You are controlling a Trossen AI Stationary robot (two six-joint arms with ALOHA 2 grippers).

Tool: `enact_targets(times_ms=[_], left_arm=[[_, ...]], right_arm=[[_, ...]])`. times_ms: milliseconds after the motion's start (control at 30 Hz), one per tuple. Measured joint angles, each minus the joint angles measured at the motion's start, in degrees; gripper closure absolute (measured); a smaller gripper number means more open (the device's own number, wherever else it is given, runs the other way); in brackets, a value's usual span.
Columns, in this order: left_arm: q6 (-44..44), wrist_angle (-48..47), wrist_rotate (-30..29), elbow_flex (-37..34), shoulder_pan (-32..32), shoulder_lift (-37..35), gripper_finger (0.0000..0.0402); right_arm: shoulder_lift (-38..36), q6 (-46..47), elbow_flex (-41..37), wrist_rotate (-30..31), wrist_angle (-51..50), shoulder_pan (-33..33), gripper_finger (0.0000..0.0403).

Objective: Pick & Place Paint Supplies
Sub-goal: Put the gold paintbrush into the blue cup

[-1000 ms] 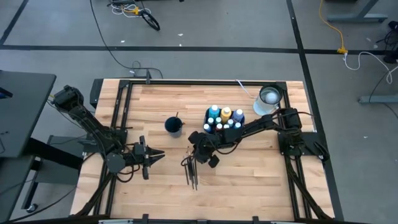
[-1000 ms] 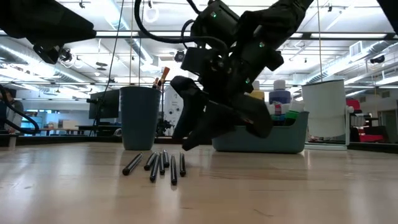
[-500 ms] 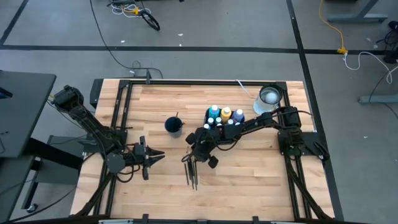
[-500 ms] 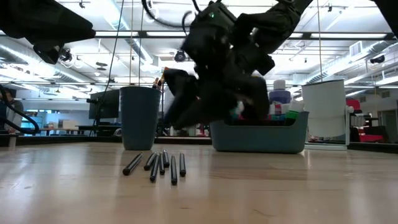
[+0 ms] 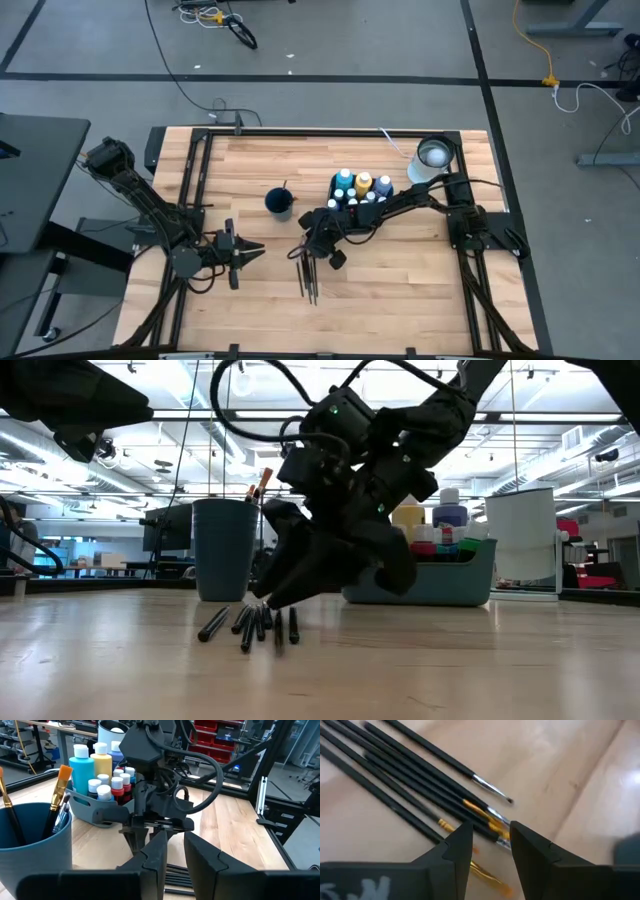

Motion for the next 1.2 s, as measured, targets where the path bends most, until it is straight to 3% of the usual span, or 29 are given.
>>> enact_targets(times_ms=[500,967,1200], left_arm=[[0.2,0.0,0.2,0.0,0.0,0.0,0.0329],[-0.1,0.1,0.2,0.0,0.0,0.0,0.0329],[-0.3,0.0,0.1,0.0,0.0,0.0,0.0329]], right_arm=[[-0.2,7.6,0.3,-0.7,-6.1,0.0,0.0268],[-4.2,8.4,-0.1,-0.7,-16.1,1.7,0.0268],[-4.8,7.9,-0.1,0.5,-16.4,4.5,0.0268]])
